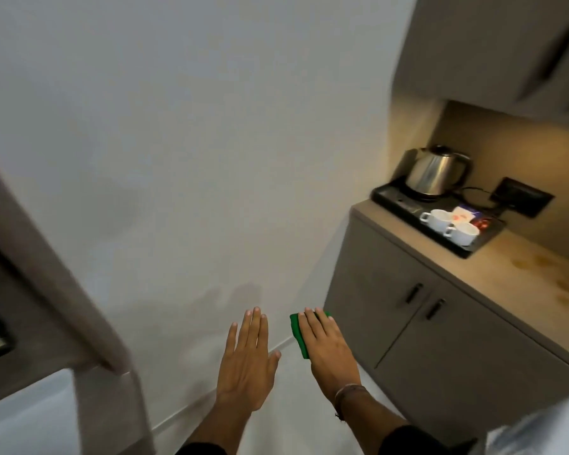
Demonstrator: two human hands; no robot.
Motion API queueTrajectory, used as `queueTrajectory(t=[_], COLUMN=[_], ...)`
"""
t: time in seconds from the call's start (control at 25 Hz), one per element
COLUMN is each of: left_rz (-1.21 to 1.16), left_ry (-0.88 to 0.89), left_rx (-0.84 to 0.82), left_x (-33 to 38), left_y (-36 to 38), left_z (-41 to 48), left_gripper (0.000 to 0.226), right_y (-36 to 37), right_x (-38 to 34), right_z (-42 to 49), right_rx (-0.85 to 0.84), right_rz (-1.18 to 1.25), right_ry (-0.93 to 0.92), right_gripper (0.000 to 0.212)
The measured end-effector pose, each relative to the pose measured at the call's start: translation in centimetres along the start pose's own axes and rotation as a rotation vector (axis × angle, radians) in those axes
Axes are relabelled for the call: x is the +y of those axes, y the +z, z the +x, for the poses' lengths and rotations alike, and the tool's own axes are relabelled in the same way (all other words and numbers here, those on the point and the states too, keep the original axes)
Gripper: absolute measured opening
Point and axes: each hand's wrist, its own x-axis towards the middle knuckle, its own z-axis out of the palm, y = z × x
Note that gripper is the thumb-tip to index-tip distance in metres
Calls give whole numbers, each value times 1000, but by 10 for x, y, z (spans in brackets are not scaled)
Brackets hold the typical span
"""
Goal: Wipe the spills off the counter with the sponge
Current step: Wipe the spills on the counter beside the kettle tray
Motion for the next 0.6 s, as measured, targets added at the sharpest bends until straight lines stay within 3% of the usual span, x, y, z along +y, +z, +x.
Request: queueTrajectory(t=[0.32, 0.6], left_rz=[-17, -49], left_ry=[429, 753], left_rx=[25, 3], left_x=[221, 386], left_y=[7, 34], left_z=[124, 248], left_gripper=[84, 80], right_y=[-23, -45], right_x=[237, 405], right_z=[-62, -97], right_rx=[45, 21], right_rz=[-78, -129], right_ry=[414, 766], right_gripper=[90, 94])
